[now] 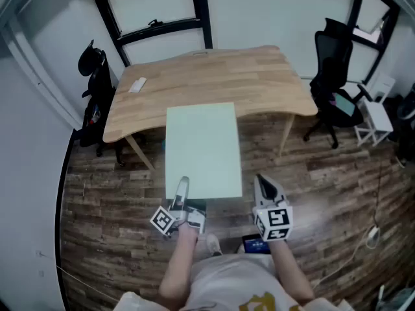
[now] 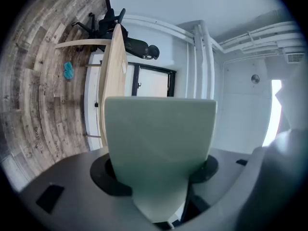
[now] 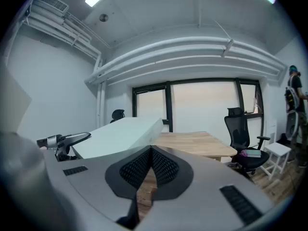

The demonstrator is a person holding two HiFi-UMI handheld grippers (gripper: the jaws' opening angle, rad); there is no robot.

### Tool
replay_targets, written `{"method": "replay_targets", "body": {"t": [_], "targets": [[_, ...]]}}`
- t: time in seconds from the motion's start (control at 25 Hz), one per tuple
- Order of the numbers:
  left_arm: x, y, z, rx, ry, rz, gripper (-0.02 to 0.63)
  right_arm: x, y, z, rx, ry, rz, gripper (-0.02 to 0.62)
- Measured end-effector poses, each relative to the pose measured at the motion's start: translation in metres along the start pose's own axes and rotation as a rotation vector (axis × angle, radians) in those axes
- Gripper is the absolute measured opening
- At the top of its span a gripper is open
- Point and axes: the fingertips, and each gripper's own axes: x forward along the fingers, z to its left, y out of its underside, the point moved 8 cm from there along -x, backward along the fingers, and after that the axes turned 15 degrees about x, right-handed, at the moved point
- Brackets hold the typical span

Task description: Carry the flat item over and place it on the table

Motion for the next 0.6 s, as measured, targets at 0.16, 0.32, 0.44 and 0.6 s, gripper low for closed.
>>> {"method": "replay_targets", "body": {"t": [0.16,0.32,0.44,0.6], "targets": [[-0.005,0.008,-0.006,0.013,-0.017,-0.005,0.289,-0.010,0.000,-0.006,0.000,-0.001,0.018,-0.003],[-0.009,0.014,-0.011,0.019,-0.022,-0.018,0.289,-0.016,0.001,-0.013,0.000,-0.013,-0.001,-0.003],[-0.014,0.022,-0.014,0.015,-0.024,-0.035,0.289,-0.023,-0.001,-0.017,0.019,-0.024,0.000,-0.002],[-0.019,0.034,-0.021,0.018,-0.026,-0.053,0.290,-0.033,0.001,-0.025,0.030,-0.040,0.006,-0.002]]}}
